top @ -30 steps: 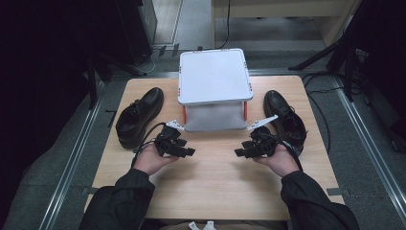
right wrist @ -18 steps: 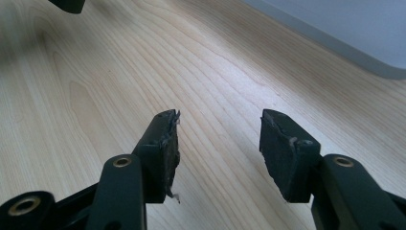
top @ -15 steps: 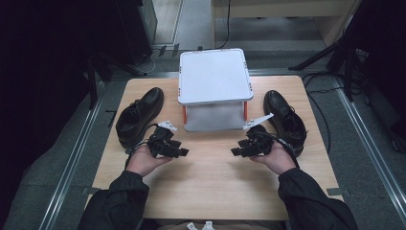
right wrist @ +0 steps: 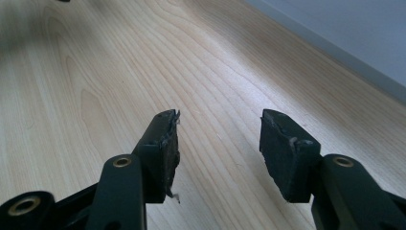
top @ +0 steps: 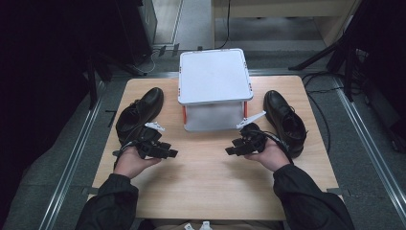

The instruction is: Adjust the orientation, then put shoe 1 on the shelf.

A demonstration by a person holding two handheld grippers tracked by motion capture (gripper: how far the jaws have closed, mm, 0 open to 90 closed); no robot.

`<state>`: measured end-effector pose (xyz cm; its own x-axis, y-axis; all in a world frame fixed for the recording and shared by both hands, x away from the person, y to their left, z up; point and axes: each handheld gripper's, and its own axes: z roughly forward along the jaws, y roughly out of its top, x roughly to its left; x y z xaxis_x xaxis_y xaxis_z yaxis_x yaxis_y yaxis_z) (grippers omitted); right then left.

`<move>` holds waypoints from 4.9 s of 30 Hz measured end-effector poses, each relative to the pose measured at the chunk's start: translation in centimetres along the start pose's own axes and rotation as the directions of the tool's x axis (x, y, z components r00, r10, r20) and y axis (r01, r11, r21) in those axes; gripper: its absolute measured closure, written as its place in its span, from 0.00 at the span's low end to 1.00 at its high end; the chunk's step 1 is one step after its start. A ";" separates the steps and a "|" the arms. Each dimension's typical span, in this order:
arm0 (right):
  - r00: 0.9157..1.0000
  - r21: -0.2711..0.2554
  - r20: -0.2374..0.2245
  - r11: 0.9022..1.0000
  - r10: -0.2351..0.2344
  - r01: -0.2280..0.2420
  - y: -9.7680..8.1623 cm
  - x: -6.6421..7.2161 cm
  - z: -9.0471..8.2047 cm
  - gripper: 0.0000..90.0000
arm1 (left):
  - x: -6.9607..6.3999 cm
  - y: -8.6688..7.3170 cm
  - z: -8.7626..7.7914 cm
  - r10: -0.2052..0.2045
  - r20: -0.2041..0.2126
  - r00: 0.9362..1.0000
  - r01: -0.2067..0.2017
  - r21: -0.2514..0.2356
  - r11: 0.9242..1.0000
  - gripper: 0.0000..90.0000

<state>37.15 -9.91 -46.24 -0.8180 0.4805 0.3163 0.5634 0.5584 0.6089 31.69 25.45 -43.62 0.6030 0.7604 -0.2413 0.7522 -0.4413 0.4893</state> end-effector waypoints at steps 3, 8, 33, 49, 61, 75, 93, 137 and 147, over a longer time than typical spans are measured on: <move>1.000 0.008 0.003 1.000 -0.002 0.002 0.0 0.0 0.1 0.54 | 0.3 0.2 -0.5 -0.004 -0.005 1.000 0.004 0.013 1.000 0.56; 1.000 0.012 0.003 1.000 0.001 -0.001 -0.2 0.1 0.0 0.54 | 1.1 0.8 -1.6 -0.014 -0.041 0.999 0.016 0.057 0.998 0.59; 1.000 0.049 0.001 0.999 0.010 -0.010 -0.4 0.1 0.2 0.53 | 9.1 4.9 -8.4 -0.173 -0.156 0.973 0.191 0.112 0.975 0.68; 1.000 0.051 -0.006 0.998 0.021 -0.021 -0.6 0.0 0.1 0.53 | 12.3 4.8 -5.8 -0.293 -0.186 0.938 0.324 0.164 0.932 0.78; 1.000 0.050 -0.006 0.998 0.028 -0.027 -0.7 0.0 0.0 0.53 | 12.0 6.3 -4.7 -0.314 -0.244 0.917 0.368 0.220 0.904 0.95; 1.000 0.050 -0.010 0.998 0.025 -0.025 -0.8 0.0 0.0 0.54 | 11.1 9.7 -2.9 -0.407 -0.253 0.878 0.457 0.186 0.870 0.94; 1.000 0.052 -0.009 0.998 0.029 -0.028 -0.9 0.0 -0.1 0.54 | 10.9 9.9 -3.1 -0.445 -0.182 0.877 0.473 0.164 0.865 0.78; 0.999 0.077 -0.013 0.997 0.030 -0.028 -1.1 0.1 0.2 0.54 | 16.0 4.2 -8.2 -0.596 -0.135 0.792 0.610 0.114 0.784 0.75; 0.999 0.080 -0.012 0.996 0.033 -0.031 -1.0 0.1 0.3 0.54 | 16.7 4.3 -4.7 -0.613 -0.194 0.766 0.641 0.150 0.753 0.76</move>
<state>36.50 -10.24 -47.05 -0.8006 0.4902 0.3447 0.5963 0.5953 0.5386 43.81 38.46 -41.63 -0.0510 0.9455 -0.3217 0.9926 0.0835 0.0879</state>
